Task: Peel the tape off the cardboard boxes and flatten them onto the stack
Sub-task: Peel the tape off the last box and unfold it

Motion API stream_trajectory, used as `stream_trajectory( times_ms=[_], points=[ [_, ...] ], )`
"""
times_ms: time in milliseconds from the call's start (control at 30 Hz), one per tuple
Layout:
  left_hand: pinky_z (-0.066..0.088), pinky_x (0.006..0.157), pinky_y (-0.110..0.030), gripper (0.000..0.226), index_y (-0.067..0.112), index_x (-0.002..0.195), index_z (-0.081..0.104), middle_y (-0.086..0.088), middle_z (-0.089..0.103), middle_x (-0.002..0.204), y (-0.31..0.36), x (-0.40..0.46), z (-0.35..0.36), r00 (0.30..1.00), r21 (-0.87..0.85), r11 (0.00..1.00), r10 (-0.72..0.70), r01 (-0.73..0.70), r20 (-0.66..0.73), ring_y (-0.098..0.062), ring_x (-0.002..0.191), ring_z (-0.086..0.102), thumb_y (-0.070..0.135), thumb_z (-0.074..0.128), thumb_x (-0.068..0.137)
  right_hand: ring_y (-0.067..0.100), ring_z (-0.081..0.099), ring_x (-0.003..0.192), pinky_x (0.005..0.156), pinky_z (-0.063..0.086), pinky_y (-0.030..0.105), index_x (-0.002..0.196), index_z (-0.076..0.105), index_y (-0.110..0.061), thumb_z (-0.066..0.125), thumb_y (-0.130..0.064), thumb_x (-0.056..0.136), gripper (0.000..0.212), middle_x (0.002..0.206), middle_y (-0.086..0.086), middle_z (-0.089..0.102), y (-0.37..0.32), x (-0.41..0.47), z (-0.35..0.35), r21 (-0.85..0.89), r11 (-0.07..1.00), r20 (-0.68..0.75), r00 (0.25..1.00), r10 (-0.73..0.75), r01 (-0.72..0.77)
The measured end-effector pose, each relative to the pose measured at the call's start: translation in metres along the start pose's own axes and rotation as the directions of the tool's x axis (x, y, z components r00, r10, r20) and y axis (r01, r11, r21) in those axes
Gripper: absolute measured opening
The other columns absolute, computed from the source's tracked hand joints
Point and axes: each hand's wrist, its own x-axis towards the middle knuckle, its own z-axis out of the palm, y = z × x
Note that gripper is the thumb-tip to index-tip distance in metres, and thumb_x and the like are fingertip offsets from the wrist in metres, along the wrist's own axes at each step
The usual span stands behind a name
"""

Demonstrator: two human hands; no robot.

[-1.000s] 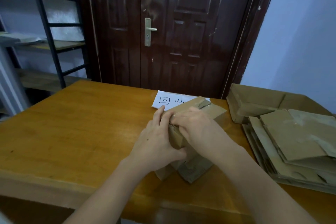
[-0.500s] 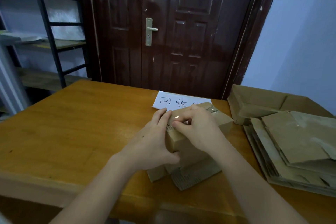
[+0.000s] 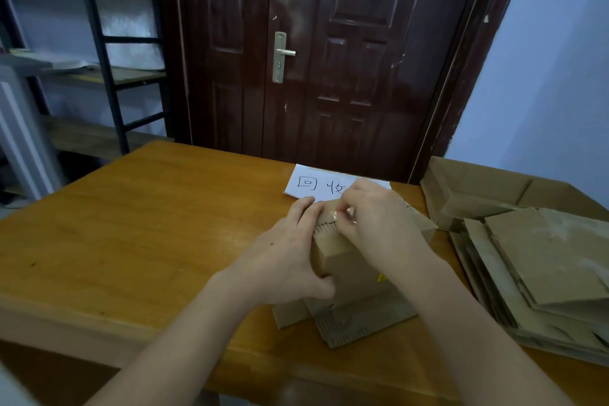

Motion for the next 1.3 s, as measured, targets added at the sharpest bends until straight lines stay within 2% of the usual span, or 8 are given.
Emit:
stream_trajectory(
  times_ms=[233,300,433,600,800,967,1167,1300],
  points=[
    [0.057,0.092,-0.037,0.118,0.043,0.156,0.006,0.029,0.002,0.16,-0.001,-0.001,0.002,1.0,-0.02,1.0,0.013,-0.013,-0.019,-0.014,0.131,0.043,0.069,0.07,0.06,-0.01,0.06,0.093,0.074,0.043,0.006,0.108,0.078,-0.029,0.069,-0.027,0.094,0.016,0.087,-0.022,0.07,0.007,-0.006,0.006,0.571,0.812,0.096,0.992,0.078,-0.119],
    [0.056,0.095,-0.037,0.118,0.041,0.156,0.006,0.029,0.001,0.16,-0.002,0.0,0.003,1.0,-0.021,1.0,0.017,-0.017,-0.021,-0.014,0.135,0.039,0.069,0.069,0.06,-0.012,0.058,0.095,0.077,0.039,0.003,0.115,0.075,-0.03,0.077,-0.03,0.088,0.026,0.088,-0.028,0.065,0.008,-0.006,0.01,0.547,0.819,0.075,0.985,0.155,-0.17],
    [0.054,0.101,-0.039,0.12,0.041,0.157,0.004,0.03,-0.001,0.16,-0.003,0.001,0.004,1.0,-0.025,1.0,0.013,-0.014,-0.016,-0.014,0.141,0.033,0.072,0.066,0.059,0.009,0.041,0.117,0.094,0.029,0.023,0.104,0.078,-0.04,0.072,-0.044,0.088,0.018,0.118,-0.012,0.061,0.003,-0.007,0.019,0.366,0.912,0.079,0.983,0.165,-0.183],
    [0.056,0.096,-0.036,0.121,0.041,0.157,0.005,0.029,0.0,0.161,-0.003,0.001,0.005,0.999,-0.002,1.0,0.017,-0.017,-0.035,-0.013,0.137,0.038,0.072,0.067,0.059,0.012,0.046,0.097,0.078,0.037,0.03,0.097,0.075,-0.036,0.056,-0.044,0.098,0.021,0.094,-0.011,0.055,-0.005,-0.006,0.019,0.151,0.979,0.051,0.99,0.133,-0.139],
    [0.055,0.096,-0.035,0.122,0.042,0.156,0.002,0.029,0.001,0.16,0.0,0.001,0.005,0.999,0.008,1.0,0.007,-0.007,-0.04,-0.011,0.133,0.039,0.072,0.068,0.058,0.019,0.051,0.1,0.081,0.04,0.031,0.108,0.059,-0.016,0.047,-0.03,0.105,0.018,0.108,0.0,0.05,-0.004,0.002,0.018,0.017,0.991,0.082,0.988,0.134,-0.135],
    [0.052,0.1,-0.036,0.122,0.042,0.156,0.001,0.027,0.0,0.16,0.001,-0.002,0.003,0.999,-0.007,1.0,0.007,-0.008,-0.035,-0.009,0.134,0.037,0.073,0.067,0.059,0.013,0.048,0.08,0.068,0.042,0.029,0.104,0.053,-0.017,0.057,-0.006,0.098,0.013,0.103,-0.005,0.034,0.005,0.004,0.009,-0.077,0.982,0.06,0.983,0.176,-0.171],
    [0.053,0.1,-0.036,0.12,0.04,0.157,0.001,0.027,-0.001,0.16,0.005,-0.004,0.0,1.0,-0.015,1.0,0.007,-0.007,-0.022,-0.01,0.134,0.037,0.071,0.067,0.061,0.007,0.058,0.097,0.086,0.048,0.026,0.113,0.072,-0.028,0.061,-0.021,0.099,0.02,0.106,-0.012,0.068,0.009,-0.008,0.003,0.211,0.977,0.003,0.999,0.036,-0.036],
    [0.051,0.102,-0.037,0.12,0.037,0.158,0.001,0.025,-0.002,0.161,0.006,-0.006,-0.003,1.0,-0.017,1.0,0.006,-0.006,-0.013,-0.012,0.137,0.036,0.069,0.067,0.063,0.002,0.063,0.099,0.093,0.05,0.025,0.126,0.068,-0.034,0.069,-0.026,0.095,0.032,0.105,-0.017,0.073,0.009,-0.011,0.0,0.399,0.908,-0.005,0.99,0.144,-0.13]
  ],
)
